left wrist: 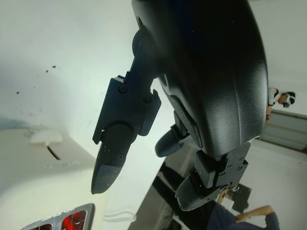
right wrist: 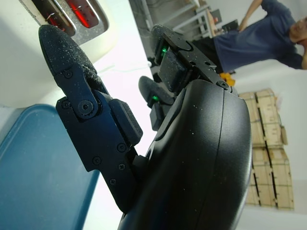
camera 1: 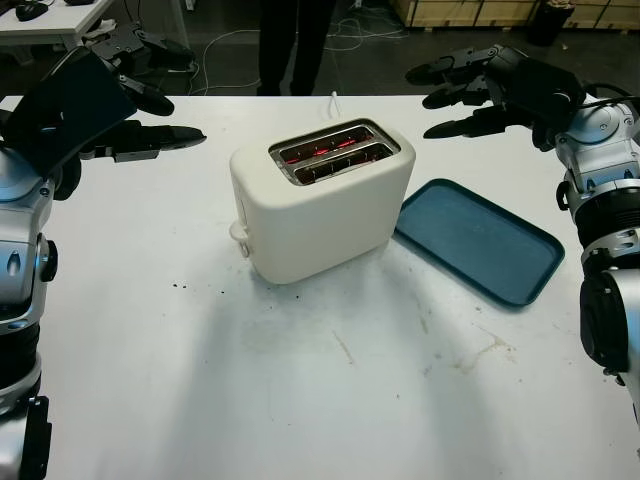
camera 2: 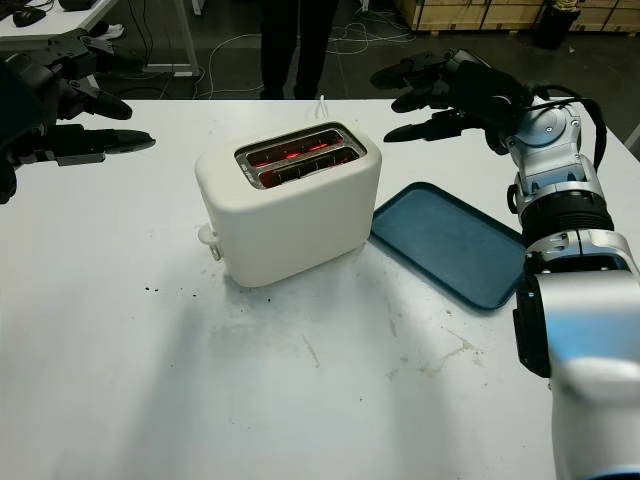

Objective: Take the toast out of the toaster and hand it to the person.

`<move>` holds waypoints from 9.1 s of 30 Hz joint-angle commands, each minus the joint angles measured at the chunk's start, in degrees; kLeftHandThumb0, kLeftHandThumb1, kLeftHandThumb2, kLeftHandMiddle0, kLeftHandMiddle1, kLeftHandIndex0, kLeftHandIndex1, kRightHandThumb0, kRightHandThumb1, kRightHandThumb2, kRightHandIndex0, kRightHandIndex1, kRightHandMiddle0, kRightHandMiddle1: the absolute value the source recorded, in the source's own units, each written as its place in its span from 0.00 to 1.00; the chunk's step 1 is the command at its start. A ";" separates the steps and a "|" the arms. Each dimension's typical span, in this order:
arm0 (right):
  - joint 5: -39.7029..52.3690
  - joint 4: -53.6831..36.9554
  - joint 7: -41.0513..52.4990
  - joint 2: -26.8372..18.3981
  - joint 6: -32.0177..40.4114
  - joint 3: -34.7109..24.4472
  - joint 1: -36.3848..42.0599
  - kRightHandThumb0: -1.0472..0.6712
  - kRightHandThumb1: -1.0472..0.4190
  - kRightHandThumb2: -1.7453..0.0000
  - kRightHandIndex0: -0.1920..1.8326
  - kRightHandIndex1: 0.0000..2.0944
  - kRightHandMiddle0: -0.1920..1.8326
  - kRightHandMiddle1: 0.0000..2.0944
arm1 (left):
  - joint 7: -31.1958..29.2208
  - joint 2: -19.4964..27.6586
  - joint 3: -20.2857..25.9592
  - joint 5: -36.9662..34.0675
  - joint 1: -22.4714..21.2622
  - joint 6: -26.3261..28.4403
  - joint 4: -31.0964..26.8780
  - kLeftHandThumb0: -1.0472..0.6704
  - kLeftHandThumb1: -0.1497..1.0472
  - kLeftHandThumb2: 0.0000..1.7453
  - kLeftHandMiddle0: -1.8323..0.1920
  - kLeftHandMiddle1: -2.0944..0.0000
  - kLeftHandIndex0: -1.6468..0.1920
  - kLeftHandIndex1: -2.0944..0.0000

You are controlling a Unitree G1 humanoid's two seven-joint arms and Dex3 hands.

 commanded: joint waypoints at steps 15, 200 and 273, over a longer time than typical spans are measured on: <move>-0.12 -0.89 -0.50 0.01 0.54 0.07 -1.11 0.13 0.23 1.00 0.28 0.29 0.40 0.00 | 0.38 -0.05 0.10 -0.22 -0.53 -0.60 0.32 0.42 0.80 0.00 0.90 0.38 0.84 0.60; -0.14 0.40 -0.76 -0.35 -0.36 -1.42 -0.50 0.12 0.22 1.00 0.26 0.31 0.41 0.00 | 0.65 -0.13 0.29 -0.17 -0.26 0.19 -0.50 0.43 0.79 0.00 0.90 0.39 0.84 0.61; -10.43 -4.86 -11.43 2.46 -13.60 7.65 -6.68 0.24 0.26 1.00 0.47 0.21 0.52 0.02 | 1.09 0.03 0.09 0.26 0.24 -0.47 -0.66 0.42 0.79 0.00 0.90 0.39 0.83 0.61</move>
